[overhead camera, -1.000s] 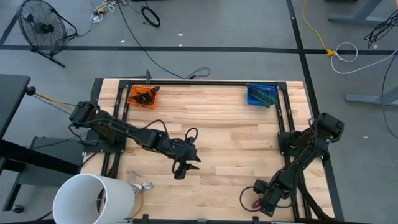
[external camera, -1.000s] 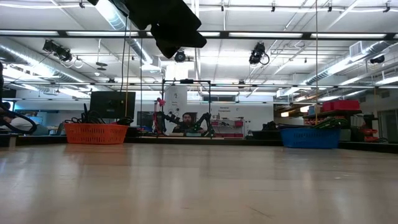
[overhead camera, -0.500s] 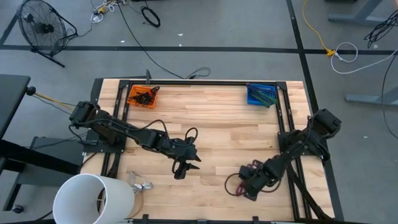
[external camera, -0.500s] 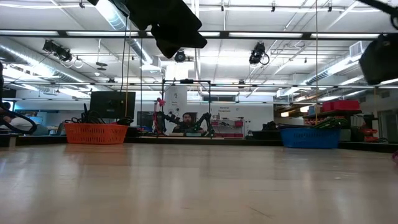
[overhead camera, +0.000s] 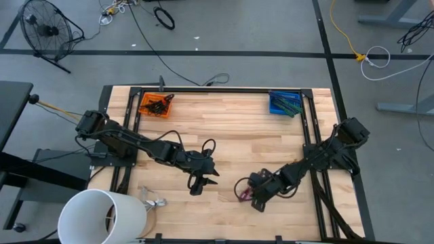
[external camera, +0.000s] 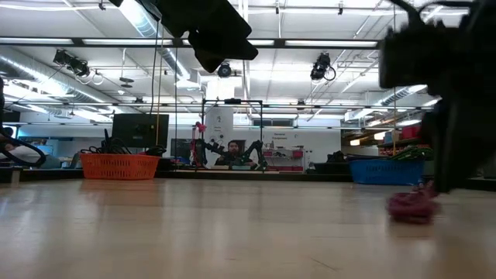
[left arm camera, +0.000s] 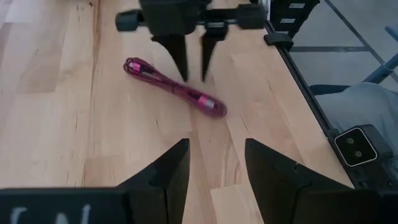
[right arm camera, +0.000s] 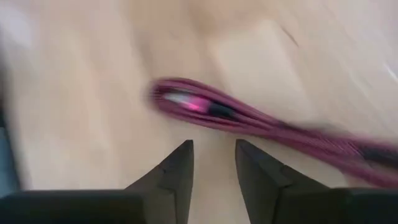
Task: Pick & Place USB Port
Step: Put the pink charger cable into the blue bin
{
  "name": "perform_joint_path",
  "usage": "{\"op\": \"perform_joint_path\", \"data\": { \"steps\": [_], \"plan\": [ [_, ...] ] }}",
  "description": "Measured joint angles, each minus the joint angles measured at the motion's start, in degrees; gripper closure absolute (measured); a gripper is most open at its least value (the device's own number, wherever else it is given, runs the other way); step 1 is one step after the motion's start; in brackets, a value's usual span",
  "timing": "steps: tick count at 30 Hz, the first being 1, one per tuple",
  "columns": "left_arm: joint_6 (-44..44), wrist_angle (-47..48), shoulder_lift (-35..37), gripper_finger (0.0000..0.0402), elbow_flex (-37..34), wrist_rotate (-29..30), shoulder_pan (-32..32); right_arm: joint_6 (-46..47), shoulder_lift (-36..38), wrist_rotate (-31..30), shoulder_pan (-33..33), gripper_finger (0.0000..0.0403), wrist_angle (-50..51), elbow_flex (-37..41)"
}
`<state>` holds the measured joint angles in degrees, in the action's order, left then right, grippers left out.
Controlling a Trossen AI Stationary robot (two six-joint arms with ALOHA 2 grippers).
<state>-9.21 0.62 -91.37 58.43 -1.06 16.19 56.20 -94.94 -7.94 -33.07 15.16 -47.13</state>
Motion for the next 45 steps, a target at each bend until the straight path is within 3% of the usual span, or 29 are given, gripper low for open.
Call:
{"op": "perform_joint_path", "data": {
  "steps": [6,11,19,31,36,41,45],
  "plan": [
    [0.0,0.0,0.0,0.0243,0.0,0.0,0.0,-10.5,0.0,1.2,3.2,0.0284,-10.8,0.0],
    [0.0,0.0,0.0,0.0243,0.0,0.0,0.0,-15.8,0.1,6.6,4.7,0.0284,-9.2,0.0],
    [0.0,0.0,0.0,0.0243,0.0,0.0,0.0,-22.4,0.1,4.5,5.3,0.0278,-5.6,-0.1],
    [0.0,0.0,0.0,0.0243,0.0,0.4,0.0,-31.5,-0.1,4.3,6.7,0.0177,0.7,-0.1],
    [0.3,0.0,0.0,0.0243,0.0,0.4,0.0,-34.2,-1.5,3.5,6.7,0.0157,0.8,-0.1],
    [0.9,0.0,0.0,0.0243,0.0,1.1,0.0,-33.8,-3.5,1.8,6.7,0.0168,0.4,-0.4],
    [0.9,0.0,0.0,0.0243,0.0,1.1,0.0,-29.2,-4.7,1.8,7.3,0.0233,1.7,-0.5]
  ]
}}
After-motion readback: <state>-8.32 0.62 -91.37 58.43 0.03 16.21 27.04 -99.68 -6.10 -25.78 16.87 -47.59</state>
